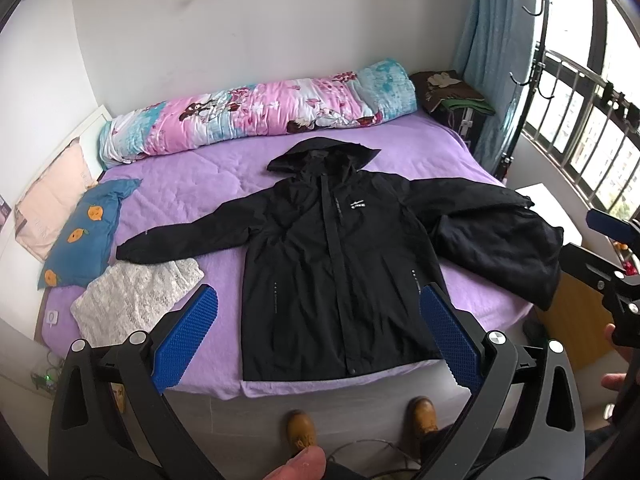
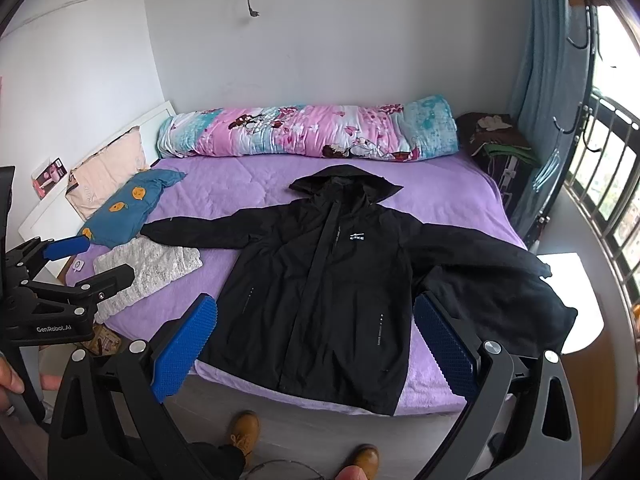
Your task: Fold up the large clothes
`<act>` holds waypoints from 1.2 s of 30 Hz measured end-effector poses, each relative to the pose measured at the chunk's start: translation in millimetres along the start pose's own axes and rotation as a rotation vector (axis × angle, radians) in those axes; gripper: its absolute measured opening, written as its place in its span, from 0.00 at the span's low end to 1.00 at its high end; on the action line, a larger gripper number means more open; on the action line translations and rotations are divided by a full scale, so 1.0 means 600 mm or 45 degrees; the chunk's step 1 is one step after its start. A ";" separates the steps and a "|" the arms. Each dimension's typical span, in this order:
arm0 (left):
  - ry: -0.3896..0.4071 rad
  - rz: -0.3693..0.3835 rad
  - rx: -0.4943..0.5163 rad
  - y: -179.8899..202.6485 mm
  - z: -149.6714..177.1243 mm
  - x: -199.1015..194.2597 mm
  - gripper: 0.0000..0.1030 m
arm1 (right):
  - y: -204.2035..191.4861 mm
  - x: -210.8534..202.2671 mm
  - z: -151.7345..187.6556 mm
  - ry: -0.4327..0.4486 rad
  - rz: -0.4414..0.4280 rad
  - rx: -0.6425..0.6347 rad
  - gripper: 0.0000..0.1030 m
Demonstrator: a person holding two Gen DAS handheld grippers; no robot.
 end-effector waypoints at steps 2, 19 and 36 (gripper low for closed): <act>0.000 0.002 -0.001 -0.001 0.000 0.000 0.95 | 0.001 0.000 -0.001 -0.003 -0.002 -0.001 0.94; -0.007 0.001 0.005 0.000 0.002 0.004 0.95 | 0.004 0.003 0.001 -0.006 -0.007 0.001 0.94; -0.039 0.000 -0.005 0.000 -0.020 0.042 0.95 | 0.003 0.015 0.008 -0.011 -0.011 -0.004 0.94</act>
Point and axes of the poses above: each gripper's, at about its wrist camera, not at the fingertips, and x roughly the way its jaws point, y to its right, z to its underside, the point moved 6 cm from there along x, roughly the way its jaws point, and after that the axes turned 7 degrees about y, right-handed, at the moved point
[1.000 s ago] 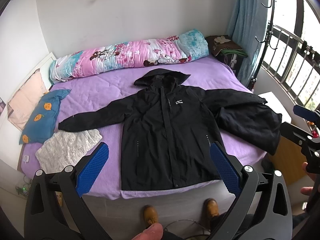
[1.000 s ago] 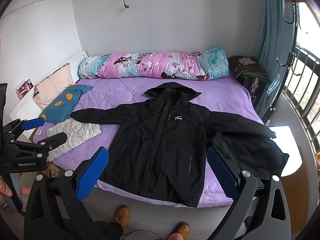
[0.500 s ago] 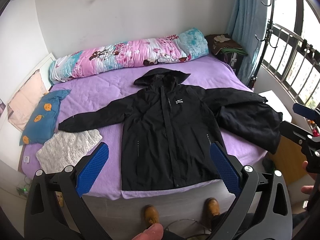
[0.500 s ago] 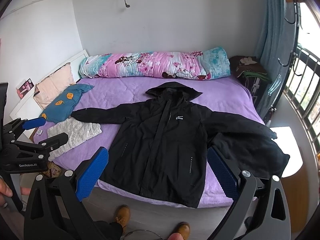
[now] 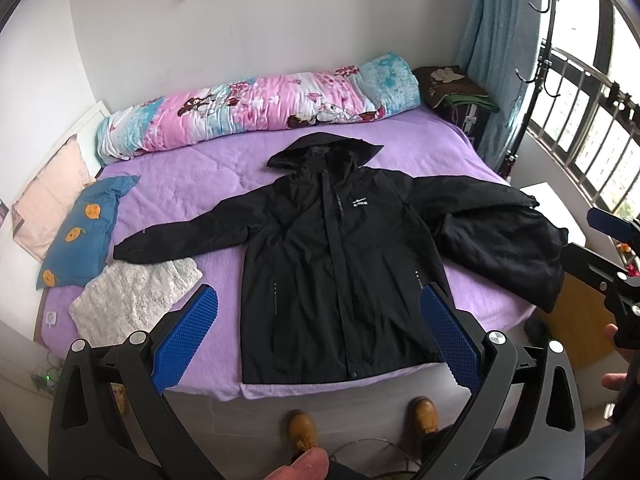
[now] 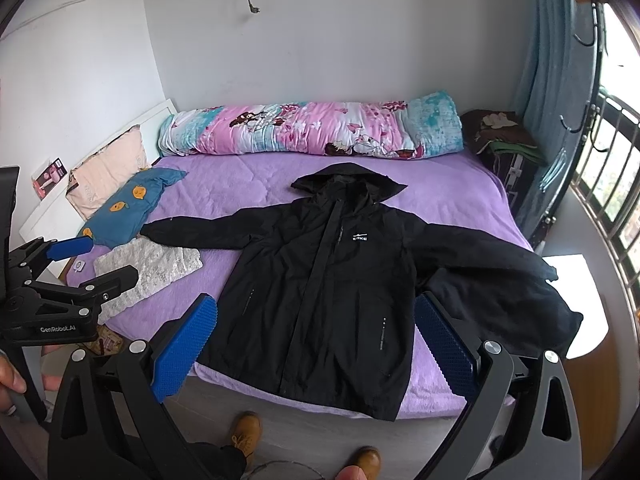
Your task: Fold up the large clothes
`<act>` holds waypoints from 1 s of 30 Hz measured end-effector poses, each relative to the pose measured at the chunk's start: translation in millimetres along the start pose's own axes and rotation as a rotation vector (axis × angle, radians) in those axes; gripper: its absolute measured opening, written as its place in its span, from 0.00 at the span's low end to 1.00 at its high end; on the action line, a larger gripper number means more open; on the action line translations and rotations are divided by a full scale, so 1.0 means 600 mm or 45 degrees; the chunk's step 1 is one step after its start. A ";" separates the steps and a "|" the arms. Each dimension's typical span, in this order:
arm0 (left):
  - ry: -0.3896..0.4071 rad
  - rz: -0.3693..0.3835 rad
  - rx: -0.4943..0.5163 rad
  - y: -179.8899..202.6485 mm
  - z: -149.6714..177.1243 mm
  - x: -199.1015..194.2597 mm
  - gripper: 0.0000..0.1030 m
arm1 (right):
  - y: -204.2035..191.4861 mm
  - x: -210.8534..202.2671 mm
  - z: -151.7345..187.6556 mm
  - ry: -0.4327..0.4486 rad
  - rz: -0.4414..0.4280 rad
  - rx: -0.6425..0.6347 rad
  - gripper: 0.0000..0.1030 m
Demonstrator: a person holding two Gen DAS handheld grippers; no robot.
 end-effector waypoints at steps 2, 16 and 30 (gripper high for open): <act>-0.003 0.004 -0.004 0.000 -0.005 0.008 0.95 | 0.000 0.006 0.000 -0.002 0.000 -0.002 0.94; -0.044 0.078 0.020 -0.037 -0.044 0.093 0.95 | -0.001 0.071 -0.046 -0.003 0.059 0.056 0.94; -0.065 0.173 0.069 -0.077 -0.159 0.307 0.95 | 0.063 0.271 -0.182 -0.005 0.218 0.036 0.94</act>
Point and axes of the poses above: each gripper's, at about its wrist camera, not at the fingertips, and x roughly the way its jaws point, y to its right, z to its underside, the point moved 6 cm from there along x, roughly the way its jaws point, and after that the axes turned 7 degrees about y, right-handed, at the moved point
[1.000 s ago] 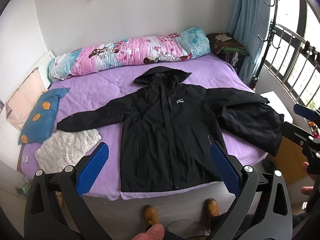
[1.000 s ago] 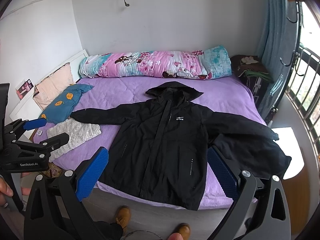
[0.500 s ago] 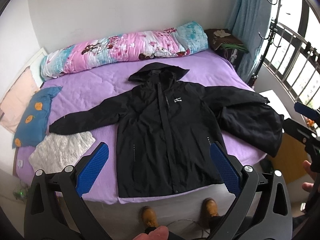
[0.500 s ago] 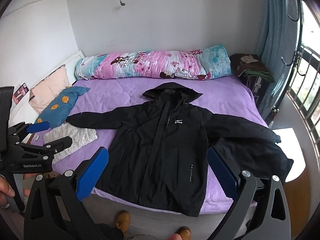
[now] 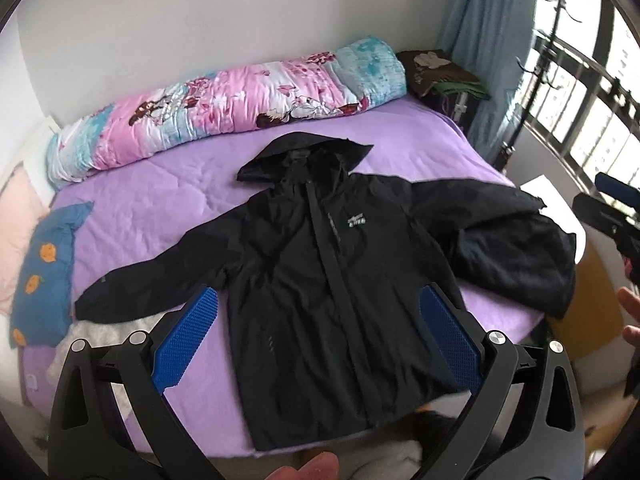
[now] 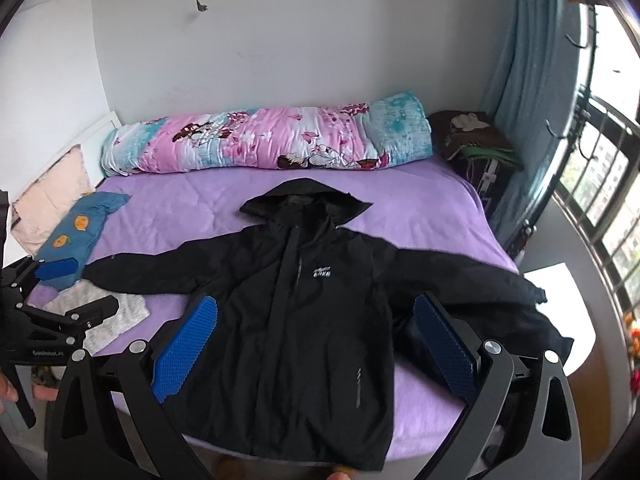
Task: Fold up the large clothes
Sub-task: 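Move both tools toward the jacket hood and lower onto it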
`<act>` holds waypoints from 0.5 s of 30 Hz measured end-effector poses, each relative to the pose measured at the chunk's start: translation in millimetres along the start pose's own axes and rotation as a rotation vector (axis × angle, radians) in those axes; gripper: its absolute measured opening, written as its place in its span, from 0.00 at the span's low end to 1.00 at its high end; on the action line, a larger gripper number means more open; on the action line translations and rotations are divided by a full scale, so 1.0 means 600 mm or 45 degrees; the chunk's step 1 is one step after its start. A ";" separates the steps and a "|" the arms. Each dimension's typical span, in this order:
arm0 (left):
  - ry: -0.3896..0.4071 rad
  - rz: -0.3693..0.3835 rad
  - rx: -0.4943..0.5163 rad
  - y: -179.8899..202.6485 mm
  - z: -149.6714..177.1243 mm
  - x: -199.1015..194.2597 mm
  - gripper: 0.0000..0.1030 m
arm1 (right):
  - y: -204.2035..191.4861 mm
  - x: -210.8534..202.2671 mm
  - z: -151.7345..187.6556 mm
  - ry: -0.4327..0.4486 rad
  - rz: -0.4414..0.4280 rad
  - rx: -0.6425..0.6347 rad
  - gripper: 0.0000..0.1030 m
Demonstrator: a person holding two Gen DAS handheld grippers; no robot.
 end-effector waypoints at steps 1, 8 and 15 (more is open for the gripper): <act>0.005 -0.013 -0.009 0.001 -0.016 0.023 0.95 | 0.006 0.034 -0.016 0.002 -0.016 -0.018 0.94; 0.025 -0.069 -0.150 0.007 -0.121 0.199 0.95 | 0.057 0.269 -0.101 0.002 -0.187 -0.077 0.94; 0.016 -0.178 -0.228 -0.008 -0.162 0.394 0.95 | 0.096 0.460 -0.113 -0.055 -0.242 -0.056 0.94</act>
Point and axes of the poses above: each gripper's, at about its wrist camera, not at the fingertips, and x roughly the way its jaws point, y to its right, z to its underside, the point moved 6 cm from there along x, roughly the way its jaws point, and after that the axes turned 7 degrees about y, right-handed, at the moved point
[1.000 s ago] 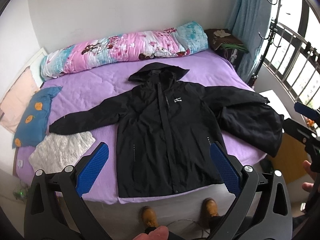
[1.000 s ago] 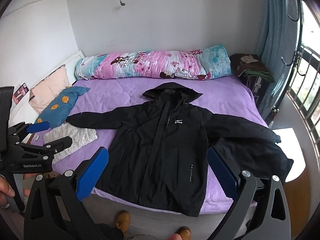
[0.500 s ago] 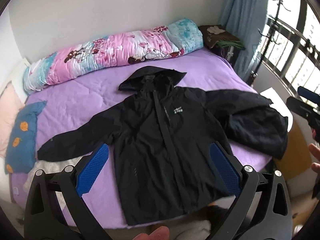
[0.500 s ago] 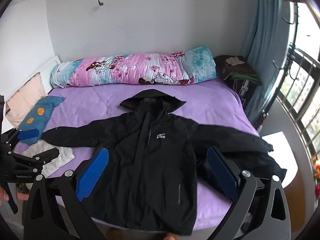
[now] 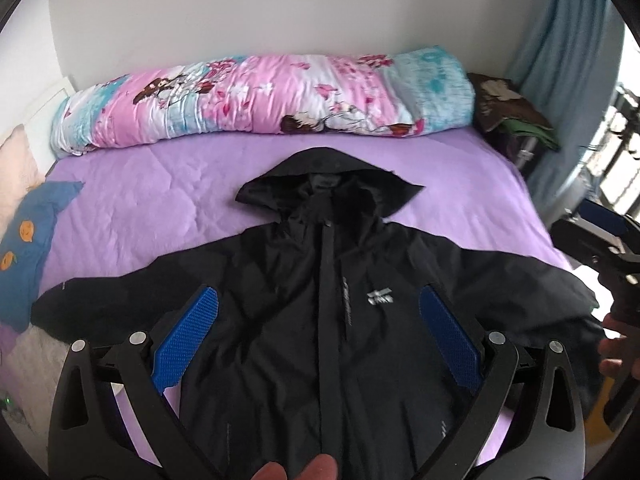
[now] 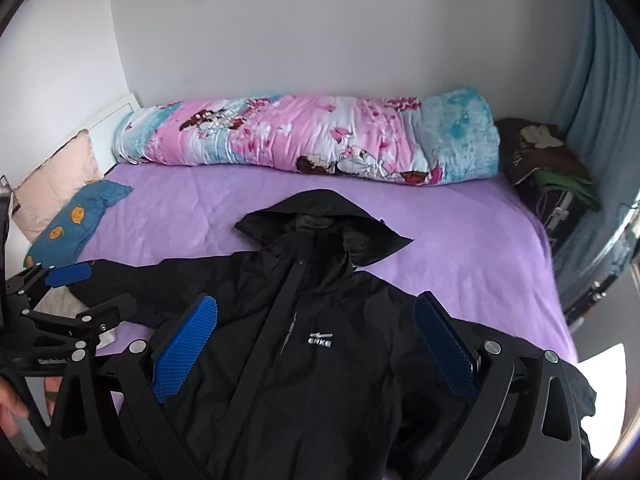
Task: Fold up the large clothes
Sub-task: 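Move both tools toward the jacket hood and lower onto it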
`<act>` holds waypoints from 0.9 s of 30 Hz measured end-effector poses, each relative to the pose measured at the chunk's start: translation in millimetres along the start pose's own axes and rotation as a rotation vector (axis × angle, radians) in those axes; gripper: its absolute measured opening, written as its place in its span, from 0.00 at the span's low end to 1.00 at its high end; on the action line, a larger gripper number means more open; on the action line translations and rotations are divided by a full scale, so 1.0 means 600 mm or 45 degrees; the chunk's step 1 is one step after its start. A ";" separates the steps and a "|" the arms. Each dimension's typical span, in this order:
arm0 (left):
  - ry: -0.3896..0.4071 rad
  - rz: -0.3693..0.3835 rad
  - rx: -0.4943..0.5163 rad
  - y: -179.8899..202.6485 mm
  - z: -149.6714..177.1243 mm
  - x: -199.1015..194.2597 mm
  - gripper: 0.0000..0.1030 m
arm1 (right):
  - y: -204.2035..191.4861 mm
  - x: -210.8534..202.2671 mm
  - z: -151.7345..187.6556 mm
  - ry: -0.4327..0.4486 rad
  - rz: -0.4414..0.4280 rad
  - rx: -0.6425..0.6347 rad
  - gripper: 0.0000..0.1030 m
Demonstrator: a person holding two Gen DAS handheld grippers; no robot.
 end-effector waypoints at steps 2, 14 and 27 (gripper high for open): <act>-0.013 -0.017 -0.012 -0.003 -0.001 0.049 0.95 | 0.022 0.052 0.006 -0.019 0.012 0.012 0.94; -0.025 0.057 0.009 -0.053 -0.012 0.341 0.95 | 0.070 0.335 0.047 -0.034 0.068 -0.038 0.94; -0.039 0.159 0.133 -0.192 -0.097 0.669 0.94 | 0.128 0.685 -0.004 -0.064 0.128 -0.271 0.94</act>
Point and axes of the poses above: each gripper's, at about its wrist camera, not at the fingertips, and x roughly the way its jaws point, y to its right, z to its underside, the point moved 6 cm from there along x, roughly the way its jaws point, and after that the axes turned 7 degrees about y, right-handed, at the moved point
